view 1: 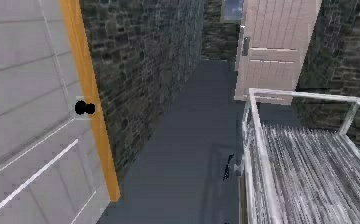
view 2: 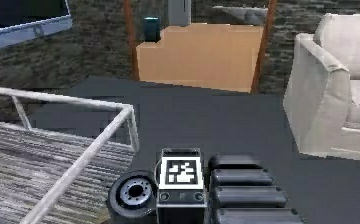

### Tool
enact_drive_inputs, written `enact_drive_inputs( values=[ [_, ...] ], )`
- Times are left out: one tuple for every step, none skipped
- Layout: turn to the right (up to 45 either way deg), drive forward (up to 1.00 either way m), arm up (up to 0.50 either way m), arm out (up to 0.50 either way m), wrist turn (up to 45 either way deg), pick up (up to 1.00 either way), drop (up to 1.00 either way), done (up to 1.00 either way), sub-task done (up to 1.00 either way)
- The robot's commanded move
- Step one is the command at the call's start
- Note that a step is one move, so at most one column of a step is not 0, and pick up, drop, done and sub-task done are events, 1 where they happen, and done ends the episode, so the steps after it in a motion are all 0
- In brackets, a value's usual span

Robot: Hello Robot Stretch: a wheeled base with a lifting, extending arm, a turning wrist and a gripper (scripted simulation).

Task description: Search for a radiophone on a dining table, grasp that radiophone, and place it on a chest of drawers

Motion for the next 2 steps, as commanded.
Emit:
enact_drive_inputs(
  values=[
    [-3.0, 0.0, 0.0, 0.0, 0.0, 0.0, 0.0, 0.0, 0.0],
    [-45.0, 0.0, 0.0, 0.0, 0.0, 0.0, 0.0, 0.0, 0.0]
  ],
)
